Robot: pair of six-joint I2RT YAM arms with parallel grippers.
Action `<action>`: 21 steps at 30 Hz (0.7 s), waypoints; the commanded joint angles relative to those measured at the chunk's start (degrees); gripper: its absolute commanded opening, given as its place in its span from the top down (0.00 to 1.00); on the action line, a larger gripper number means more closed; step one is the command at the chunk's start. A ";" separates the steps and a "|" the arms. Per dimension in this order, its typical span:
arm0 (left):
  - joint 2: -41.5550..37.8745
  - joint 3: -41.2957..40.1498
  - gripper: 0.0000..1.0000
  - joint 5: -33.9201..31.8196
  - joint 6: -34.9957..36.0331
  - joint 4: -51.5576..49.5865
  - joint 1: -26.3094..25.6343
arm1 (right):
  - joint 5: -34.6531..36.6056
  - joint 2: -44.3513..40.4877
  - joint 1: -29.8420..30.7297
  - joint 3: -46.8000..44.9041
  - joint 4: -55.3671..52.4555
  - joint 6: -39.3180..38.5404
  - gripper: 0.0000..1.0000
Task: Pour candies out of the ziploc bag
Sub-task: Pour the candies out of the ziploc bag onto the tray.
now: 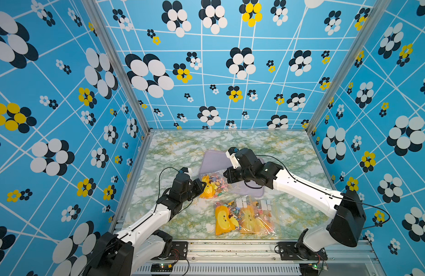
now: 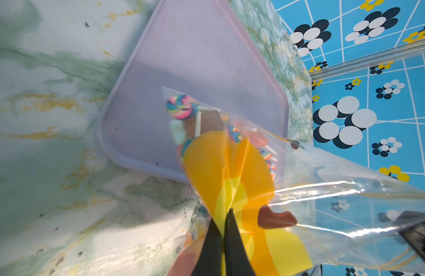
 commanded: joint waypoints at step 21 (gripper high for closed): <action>30.11 26.86 1.00 1.41 7.02 11.01 -2.85 | -2.50 1.41 -13.82 2.86 -4.18 -5.13 0.98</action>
